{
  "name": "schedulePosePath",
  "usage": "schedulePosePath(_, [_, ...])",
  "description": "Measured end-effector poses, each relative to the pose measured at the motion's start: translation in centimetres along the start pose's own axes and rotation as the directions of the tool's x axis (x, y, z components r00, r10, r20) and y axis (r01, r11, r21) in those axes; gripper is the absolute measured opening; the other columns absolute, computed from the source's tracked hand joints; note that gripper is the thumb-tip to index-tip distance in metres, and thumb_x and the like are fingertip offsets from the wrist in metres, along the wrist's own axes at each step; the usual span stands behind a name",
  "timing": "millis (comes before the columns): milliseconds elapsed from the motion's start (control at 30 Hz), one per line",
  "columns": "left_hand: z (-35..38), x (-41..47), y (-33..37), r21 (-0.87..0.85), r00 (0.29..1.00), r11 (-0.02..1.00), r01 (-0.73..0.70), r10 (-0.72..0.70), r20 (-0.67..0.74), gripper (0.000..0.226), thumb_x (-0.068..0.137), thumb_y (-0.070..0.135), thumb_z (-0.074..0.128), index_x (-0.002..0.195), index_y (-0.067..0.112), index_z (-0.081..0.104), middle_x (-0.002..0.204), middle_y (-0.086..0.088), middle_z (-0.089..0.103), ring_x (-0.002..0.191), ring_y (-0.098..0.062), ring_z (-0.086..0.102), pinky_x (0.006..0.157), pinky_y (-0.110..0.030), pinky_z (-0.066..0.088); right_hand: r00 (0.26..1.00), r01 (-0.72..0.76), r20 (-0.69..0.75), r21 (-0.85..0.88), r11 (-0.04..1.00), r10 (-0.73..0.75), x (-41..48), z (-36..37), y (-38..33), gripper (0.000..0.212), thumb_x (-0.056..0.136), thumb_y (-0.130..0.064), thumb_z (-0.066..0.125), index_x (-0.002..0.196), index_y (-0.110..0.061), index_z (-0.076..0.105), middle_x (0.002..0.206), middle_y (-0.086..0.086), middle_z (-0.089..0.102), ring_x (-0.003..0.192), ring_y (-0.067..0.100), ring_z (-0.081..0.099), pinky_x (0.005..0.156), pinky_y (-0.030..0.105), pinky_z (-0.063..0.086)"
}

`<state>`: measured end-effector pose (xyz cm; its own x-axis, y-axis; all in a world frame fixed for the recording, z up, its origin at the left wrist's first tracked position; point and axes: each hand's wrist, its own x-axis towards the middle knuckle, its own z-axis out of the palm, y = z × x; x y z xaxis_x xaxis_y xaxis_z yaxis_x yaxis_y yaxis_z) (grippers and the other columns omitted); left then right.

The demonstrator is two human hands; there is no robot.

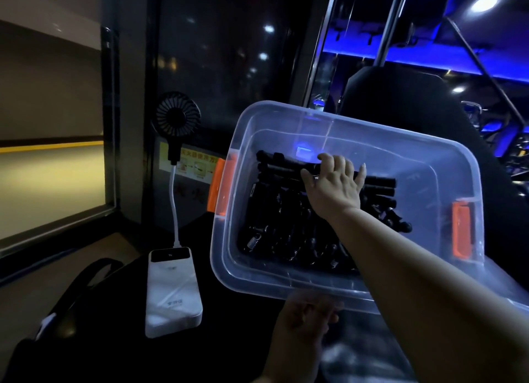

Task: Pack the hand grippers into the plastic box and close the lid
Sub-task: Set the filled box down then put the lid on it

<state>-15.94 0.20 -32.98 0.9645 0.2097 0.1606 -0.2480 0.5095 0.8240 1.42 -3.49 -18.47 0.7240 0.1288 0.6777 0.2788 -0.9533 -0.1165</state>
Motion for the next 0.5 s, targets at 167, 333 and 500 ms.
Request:
schedulePosePath(167, [0.2,-0.1,0.4,-0.013,1.000,1.000,-0.012,0.012,-0.012,0.007,0.086,0.000,0.060,0.080,0.000,0.062,0.066,-0.002,0.068,0.057,-0.004,0.056,0.051,-0.014,0.039,0.995,0.014,-0.098,0.066,0.998,-0.007,-0.8,-2.5,0.7,0.052,0.091,-0.055,0.037,0.134,-0.027,0.036,0.134,0.002,0.040,0.135,0.024,0.024,0.116,0.050,-0.004])
schedulePosePath(333, [0.6,-0.6,0.8,-0.052,0.999,0.998,0.028,-0.029,-0.035,0.007,0.086,0.002,0.059,0.089,-0.004,0.057,0.068,-0.004,0.071,0.055,-0.003,0.058,0.051,-0.013,0.043,0.958,0.033,-0.286,0.104,0.994,-0.002,-2.8,-6.0,4.4,0.048,0.088,-0.052,0.049,0.127,-0.024,0.046,0.129,0.008,0.047,0.126,0.027,0.034,0.104,0.046,0.018])
schedulePosePath(500, [0.4,-1.1,1.1,0.015,1.000,1.000,0.017,-0.017,0.004,0.022,0.088,0.016,0.058,0.096,-0.005,0.058,0.072,0.002,0.072,0.060,0.000,0.059,0.058,-0.012,0.046,0.902,0.023,-0.432,0.084,0.996,0.016,-7.1,-8.7,10.2,0.050,0.083,-0.051,0.049,0.122,-0.021,0.047,0.126,0.009,0.046,0.122,0.027,0.033,0.099,0.046,0.025])
